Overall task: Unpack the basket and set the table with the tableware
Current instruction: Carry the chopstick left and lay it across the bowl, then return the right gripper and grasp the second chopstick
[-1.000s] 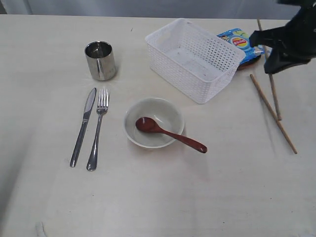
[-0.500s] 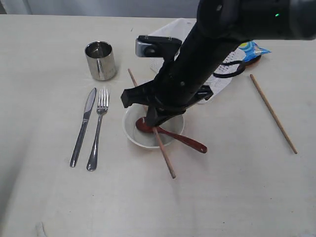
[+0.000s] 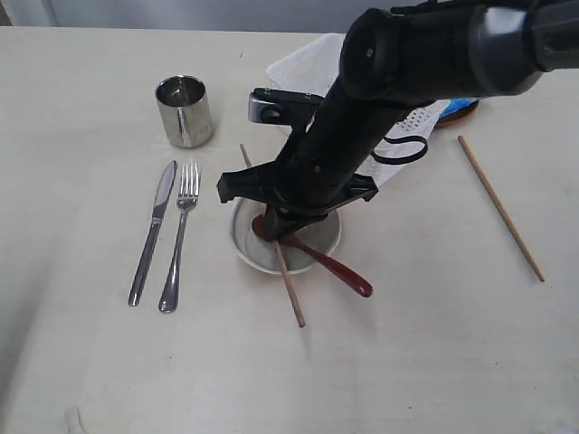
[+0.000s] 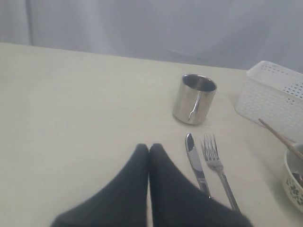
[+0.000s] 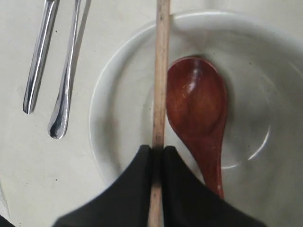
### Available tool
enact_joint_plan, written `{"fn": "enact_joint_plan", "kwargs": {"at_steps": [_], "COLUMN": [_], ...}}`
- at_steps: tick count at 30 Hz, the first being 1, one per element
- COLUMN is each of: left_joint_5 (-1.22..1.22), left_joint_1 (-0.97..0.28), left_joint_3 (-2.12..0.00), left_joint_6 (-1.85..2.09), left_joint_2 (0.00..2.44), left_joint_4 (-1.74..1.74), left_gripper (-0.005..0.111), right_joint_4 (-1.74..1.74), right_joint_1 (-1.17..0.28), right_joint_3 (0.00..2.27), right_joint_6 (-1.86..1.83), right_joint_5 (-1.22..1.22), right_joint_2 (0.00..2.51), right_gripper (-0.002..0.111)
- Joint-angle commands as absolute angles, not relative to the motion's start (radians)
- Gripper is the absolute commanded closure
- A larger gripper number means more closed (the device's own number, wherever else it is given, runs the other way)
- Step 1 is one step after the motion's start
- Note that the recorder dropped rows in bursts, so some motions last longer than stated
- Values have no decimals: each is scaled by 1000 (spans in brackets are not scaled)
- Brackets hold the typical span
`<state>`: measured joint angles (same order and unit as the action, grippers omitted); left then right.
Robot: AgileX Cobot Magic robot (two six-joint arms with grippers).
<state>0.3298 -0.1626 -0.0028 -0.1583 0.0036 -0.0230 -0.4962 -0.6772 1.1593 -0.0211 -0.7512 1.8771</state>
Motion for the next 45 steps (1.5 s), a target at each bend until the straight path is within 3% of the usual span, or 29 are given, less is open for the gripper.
{"fn": "enact_joint_plan", "kwargs": {"at_steps": [1, 9, 13, 16, 24, 33, 39, 45], "left_joint_5": [319, 319, 319, 319, 319, 319, 319, 319], "left_joint_1": [-162, -162, -162, -162, -162, -162, -162, -162], "left_joint_3": [0, 0, 0, 0, 0, 0, 0, 0], "left_joint_6": [-158, -158, -158, -158, -158, -158, -158, -158], "left_joint_2": [0, 0, 0, 0, 0, 0, 0, 0], "left_joint_4": [-23, -23, -23, -23, -23, -23, -23, -23], "left_gripper": [107, 107, 107, 107, 107, 107, 107, 107], "right_joint_4": [-462, -446, -442, -440, -424, -123, -46, -46], "right_joint_1": [-660, -654, -654, -654, -596, -328, -131, -72], "right_joint_3": [1163, 1163, 1163, 1163, 1190, 1254, 1254, 1254], "right_joint_6": [-12, -11, 0, 7, 0, -9, 0, -86], "right_joint_5": [-753, -773, -774, -774, -857, -980, -948, -952], "right_joint_2": [1865, 1841, 1841, 1841, 1744, 1546, 1625, 1799], "right_gripper": [108, 106, 80, 74, 74, 74, 74, 74]}}
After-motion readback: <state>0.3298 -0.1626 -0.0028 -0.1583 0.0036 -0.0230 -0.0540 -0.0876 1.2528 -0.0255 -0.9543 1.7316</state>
